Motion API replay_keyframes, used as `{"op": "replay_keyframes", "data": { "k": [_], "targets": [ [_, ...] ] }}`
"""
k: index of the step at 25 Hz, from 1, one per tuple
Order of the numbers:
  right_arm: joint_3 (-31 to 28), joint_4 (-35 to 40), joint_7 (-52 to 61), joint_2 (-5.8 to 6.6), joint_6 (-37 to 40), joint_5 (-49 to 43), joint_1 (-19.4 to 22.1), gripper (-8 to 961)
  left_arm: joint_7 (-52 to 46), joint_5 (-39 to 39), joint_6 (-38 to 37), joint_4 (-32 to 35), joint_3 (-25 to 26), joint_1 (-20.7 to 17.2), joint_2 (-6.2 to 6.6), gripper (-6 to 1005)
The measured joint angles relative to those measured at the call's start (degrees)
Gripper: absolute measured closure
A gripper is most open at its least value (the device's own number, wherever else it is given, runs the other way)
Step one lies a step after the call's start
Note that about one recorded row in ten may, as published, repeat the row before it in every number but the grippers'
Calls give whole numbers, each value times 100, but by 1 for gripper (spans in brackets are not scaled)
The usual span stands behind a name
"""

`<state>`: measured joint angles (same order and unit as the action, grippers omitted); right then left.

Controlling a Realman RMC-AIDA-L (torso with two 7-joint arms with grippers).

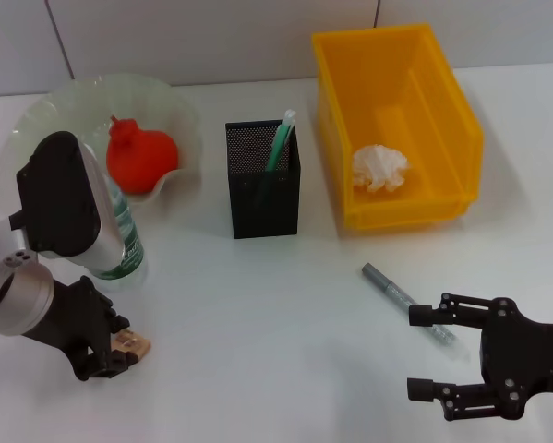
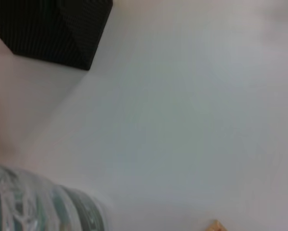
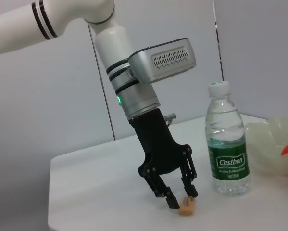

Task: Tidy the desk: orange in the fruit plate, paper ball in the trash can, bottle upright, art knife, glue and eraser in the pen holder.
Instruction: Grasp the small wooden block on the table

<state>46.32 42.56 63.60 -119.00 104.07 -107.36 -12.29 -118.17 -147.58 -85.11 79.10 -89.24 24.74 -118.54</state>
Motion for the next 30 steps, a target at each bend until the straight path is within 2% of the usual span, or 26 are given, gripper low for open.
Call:
{"op": "replay_keyframes", "data": {
  "k": [18, 23, 28, 30],
  "targets": [
    [-9, -19, -40, 0, 0, 5, 17, 136, 38, -2, -19, 133, -77, -55, -13, 611],
    [-9, -12, -41, 0, -1, 5, 16, 136, 26, 6, -23, 194, -93, -86, -12, 669],
    [-9, -2, -40, 0, -1, 5, 16, 136, -51, 11, -21, 261, -101, -98, -12, 879],
    [-9, 4, -34, 0, -1, 5, 16, 136, -153, 18, -20, 297, -103, -100, -14, 881]
  ]
}}
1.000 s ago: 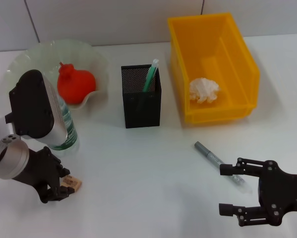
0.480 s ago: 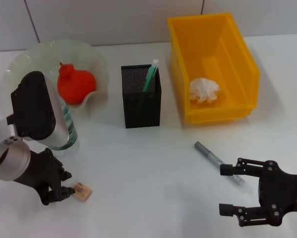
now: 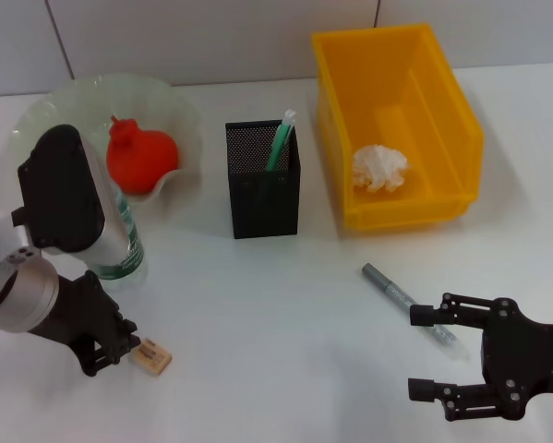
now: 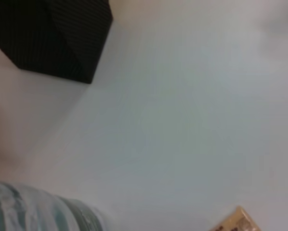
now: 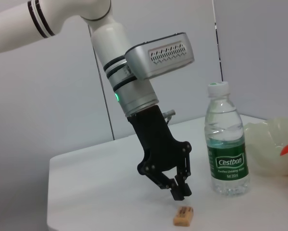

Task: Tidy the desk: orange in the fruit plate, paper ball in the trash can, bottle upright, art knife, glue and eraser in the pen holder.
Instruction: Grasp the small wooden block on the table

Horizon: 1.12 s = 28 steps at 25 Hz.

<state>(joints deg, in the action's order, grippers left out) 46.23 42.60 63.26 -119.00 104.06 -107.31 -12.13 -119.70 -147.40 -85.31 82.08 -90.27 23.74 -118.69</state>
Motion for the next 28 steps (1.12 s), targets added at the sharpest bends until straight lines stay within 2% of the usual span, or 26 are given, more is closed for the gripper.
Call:
{"op": "replay_keyframes", "data": {
  "k": [2, 6, 7, 8, 9, 11, 17, 23, 28],
  "targets": [
    [0, 8, 9, 0, 0, 0, 0, 136, -448, 17, -20, 38, -6, 67, -3, 883],
    [0, 16, 22, 0, 0, 0, -3, 136, -657, 20, -24, 38, -6, 113, -4, 887],
    [0, 18, 25, 0, 0, -1, -5, 136, -657, 20, -24, 38, -6, 113, -4, 858],
    [0, 21, 27, 0, 0, 0, -7, 136, -1463, 3, -77, 34, -42, 297, -5, 830],
    [0, 21, 27, 0, 0, 0, -7, 136, -1463, 3, -77, 34, -42, 297, -5, 801],
    [0, 21, 28, 0, 0, -1, -8, 136, -2022, -29, -157, 30, -319, 366, -6, 744],
    [-8, 47, 30, 0, 6, 0, -8, 136, -2700, -62, -322, 80, -532, 383, -5, 487],
    [-9, 56, 27, 9, 12, 0, -35, 136, -3048, -62, -392, 169, -551, 390, -5, 302],
    [-9, 56, 3, 17, 19, 0, -56, 136, -3143, -61, -325, 114, -562, 422, -5, 302]
  ]
}}
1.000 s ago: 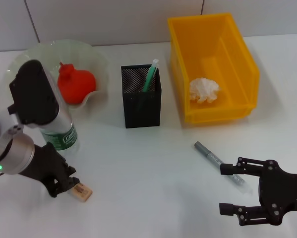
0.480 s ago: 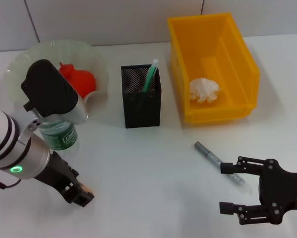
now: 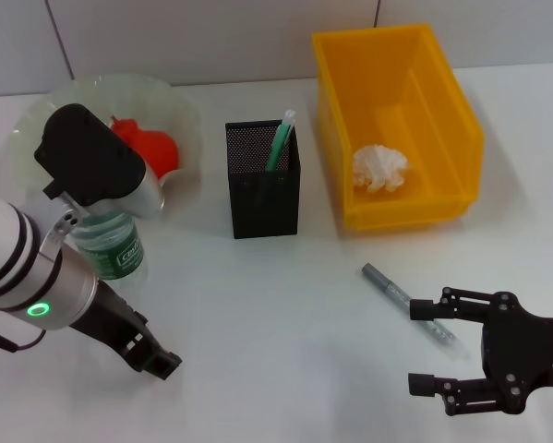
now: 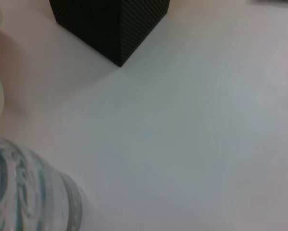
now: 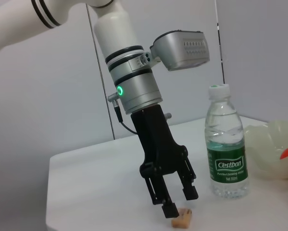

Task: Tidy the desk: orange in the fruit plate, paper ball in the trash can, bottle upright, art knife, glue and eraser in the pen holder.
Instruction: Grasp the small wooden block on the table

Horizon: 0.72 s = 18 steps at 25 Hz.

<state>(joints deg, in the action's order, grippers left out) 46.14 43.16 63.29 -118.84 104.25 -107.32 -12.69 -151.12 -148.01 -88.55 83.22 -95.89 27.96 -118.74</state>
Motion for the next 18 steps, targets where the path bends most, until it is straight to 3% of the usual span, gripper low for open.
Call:
{"op": "replay_keyframes", "data": {
  "k": [18],
  "targets": [
    [0, 93, -14, 1, 59, -2, 39, 136, -159, -148, 131, -174, -344, 70, -9, 301]
  ]
}}
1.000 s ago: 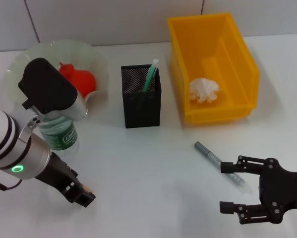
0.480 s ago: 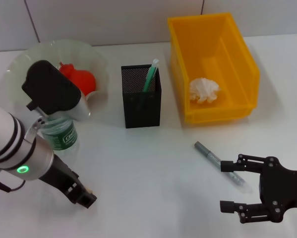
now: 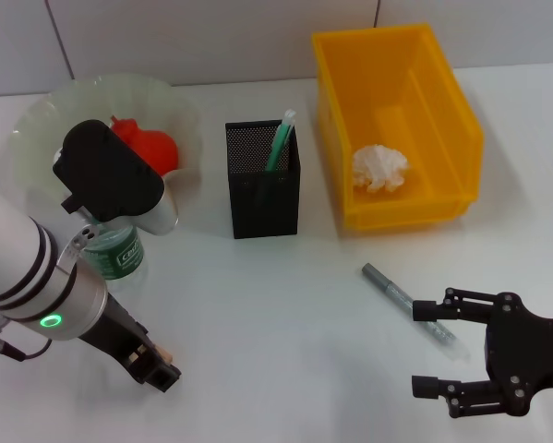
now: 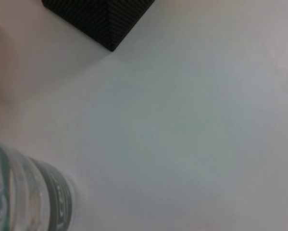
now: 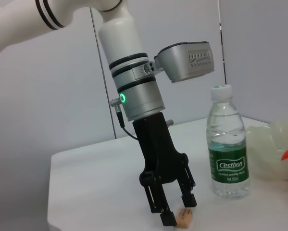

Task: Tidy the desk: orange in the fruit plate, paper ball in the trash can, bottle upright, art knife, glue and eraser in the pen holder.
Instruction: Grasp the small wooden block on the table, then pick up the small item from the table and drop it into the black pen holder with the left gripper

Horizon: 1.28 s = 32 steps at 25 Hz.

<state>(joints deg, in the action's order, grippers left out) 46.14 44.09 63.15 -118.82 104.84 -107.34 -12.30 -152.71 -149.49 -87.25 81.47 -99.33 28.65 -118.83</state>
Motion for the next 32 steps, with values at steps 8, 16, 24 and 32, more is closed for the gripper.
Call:
{"op": "replay_keyframes", "data": {
  "k": [8, 16, 24, 32],
  "targets": [
    [0, 12, -12, -6, 35, -21, 19, 136, -48, -77, 21, -77, -33, 28, 0, 326],
    [0, 0, -13, -9, 52, -24, 27, 136, -49, -81, 32, -148, -64, 67, 0, 425],
    [0, 0, -14, -9, 55, -23, 26, 136, -34, -80, 125, -220, -92, 87, -16, 447],
    [0, 2, -14, -9, 61, -15, 32, 136, -25, -98, 90, -298, -159, 201, -17, 494]
  ]
}}
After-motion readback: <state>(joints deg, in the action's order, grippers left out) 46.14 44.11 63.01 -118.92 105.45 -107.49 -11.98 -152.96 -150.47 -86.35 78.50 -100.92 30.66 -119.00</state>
